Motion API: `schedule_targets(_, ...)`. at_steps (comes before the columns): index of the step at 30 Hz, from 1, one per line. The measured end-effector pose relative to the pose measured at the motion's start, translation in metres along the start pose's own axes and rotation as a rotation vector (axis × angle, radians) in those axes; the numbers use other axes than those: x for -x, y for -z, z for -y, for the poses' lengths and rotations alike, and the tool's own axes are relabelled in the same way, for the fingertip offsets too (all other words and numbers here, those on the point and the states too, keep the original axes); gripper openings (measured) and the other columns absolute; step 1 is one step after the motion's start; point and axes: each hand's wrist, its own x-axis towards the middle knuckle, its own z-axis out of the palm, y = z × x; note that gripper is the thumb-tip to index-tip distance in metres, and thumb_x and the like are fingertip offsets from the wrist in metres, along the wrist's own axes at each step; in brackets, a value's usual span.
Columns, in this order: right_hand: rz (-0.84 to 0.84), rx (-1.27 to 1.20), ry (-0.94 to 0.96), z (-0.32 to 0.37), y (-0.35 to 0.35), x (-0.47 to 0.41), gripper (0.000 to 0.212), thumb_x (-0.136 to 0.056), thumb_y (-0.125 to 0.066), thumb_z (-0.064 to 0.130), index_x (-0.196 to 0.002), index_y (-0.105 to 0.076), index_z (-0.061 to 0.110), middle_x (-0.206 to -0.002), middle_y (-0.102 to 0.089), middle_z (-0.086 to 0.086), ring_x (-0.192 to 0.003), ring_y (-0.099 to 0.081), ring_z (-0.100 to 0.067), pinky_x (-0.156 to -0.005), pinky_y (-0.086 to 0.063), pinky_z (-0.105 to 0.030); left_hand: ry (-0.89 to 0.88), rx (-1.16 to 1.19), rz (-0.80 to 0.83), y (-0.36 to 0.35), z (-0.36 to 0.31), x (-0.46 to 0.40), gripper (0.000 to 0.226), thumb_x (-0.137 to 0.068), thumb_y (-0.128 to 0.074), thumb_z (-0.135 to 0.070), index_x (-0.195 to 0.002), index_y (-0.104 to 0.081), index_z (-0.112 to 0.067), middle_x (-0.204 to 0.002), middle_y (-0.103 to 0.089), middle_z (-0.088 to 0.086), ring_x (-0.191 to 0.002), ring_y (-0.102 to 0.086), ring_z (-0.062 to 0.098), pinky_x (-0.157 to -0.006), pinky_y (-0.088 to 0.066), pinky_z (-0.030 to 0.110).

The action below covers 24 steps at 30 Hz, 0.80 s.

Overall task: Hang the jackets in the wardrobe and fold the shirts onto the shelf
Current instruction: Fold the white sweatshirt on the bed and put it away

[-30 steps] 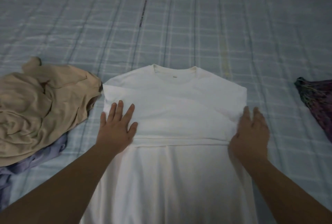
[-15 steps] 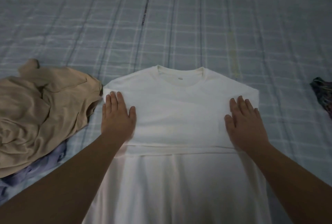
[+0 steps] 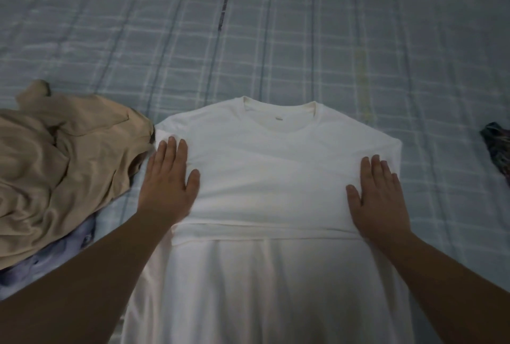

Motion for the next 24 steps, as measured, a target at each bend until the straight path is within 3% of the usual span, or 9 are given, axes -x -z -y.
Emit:
schedule_targets(5,0.012,0.010,0.009,-0.001,0.000,0.000,0.074,-0.096,-0.021,0.050,-0.154,-0.023,0.005,-0.160,-0.024,-0.020,-0.148,-0.022,-0.036,-0.119,-0.020,-0.051,0.035,-0.059,0.023,-0.002,0.006,0.011,0.067,-0.099,-0.019,-0.049,-0.156,-0.015,-0.014,-0.162,-0.014,0.019,-0.149,-0.011,0.036,-0.119,-0.017,0.054)
schedule_targets(9,-0.020,0.009,-0.007,0.009,0.010,0.005,0.071,-0.096,-0.022,0.045,-0.154,-0.024,0.003,-0.161,-0.023,-0.018,-0.149,-0.020,-0.034,-0.119,-0.018,-0.054,0.079,-0.042,0.011,0.009,-0.008,0.012,0.066,-0.097,-0.019,-0.050,-0.156,-0.017,-0.020,-0.163,-0.013,0.016,-0.150,-0.010,0.035,-0.120,-0.008,0.053)
schedule_targets(14,-0.145,-0.159,0.253,0.027,0.031,0.099,0.061,-0.098,-0.032,0.029,-0.153,-0.027,0.003,-0.161,-0.022,-0.016,-0.150,-0.016,-0.031,-0.122,-0.013,-0.051,-0.115,0.104,-0.183,0.034,-0.030,0.085,0.060,-0.098,-0.031,-0.029,-0.154,-0.024,-0.008,-0.161,-0.018,0.018,-0.150,-0.014,0.033,-0.121,-0.012,0.051)
schedule_targets(19,-0.041,-0.128,0.249,0.005,0.003,0.198,0.065,-0.097,-0.032,0.034,-0.152,-0.027,0.001,-0.160,-0.021,-0.019,-0.150,-0.017,-0.034,-0.121,-0.017,-0.052,-0.224,0.004,-0.007,0.013,-0.029,0.202,0.060,-0.099,-0.028,-0.033,-0.152,-0.028,-0.004,-0.160,-0.020,0.020,-0.150,-0.013,0.033,-0.120,-0.018,0.050)
schedule_targets(24,0.024,-0.047,0.181,-0.020,-0.030,0.224,0.068,-0.098,-0.029,0.039,-0.154,-0.021,0.002,-0.160,-0.021,-0.020,-0.150,-0.018,-0.032,-0.121,-0.017,-0.050,-0.086,-0.086,0.065,-0.014,-0.003,0.238,0.064,-0.100,-0.024,-0.041,-0.154,-0.022,-0.006,-0.160,-0.022,0.018,-0.150,-0.017,0.031,-0.119,-0.021,0.051)
